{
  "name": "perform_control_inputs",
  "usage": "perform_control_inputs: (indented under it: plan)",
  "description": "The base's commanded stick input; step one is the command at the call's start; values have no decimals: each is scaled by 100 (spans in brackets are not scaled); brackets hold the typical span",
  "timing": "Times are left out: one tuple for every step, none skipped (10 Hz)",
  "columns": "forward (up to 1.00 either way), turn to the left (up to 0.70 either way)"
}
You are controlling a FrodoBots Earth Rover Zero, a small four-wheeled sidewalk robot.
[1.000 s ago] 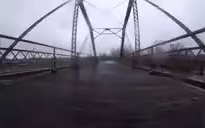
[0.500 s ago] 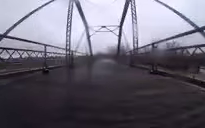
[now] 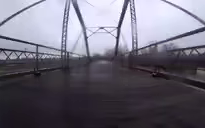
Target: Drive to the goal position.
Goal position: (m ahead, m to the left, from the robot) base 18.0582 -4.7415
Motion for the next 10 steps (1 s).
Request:
perform_control_inputs:
  plan:
    - [100, 0]
    - [100, 0]
    - [100, 0]
    - [100, 0]
    - [100, 0]
    - [100, 0]
    - [100, 0]
    - [100, 0]
    - [100, 0]
    - [100, 0]
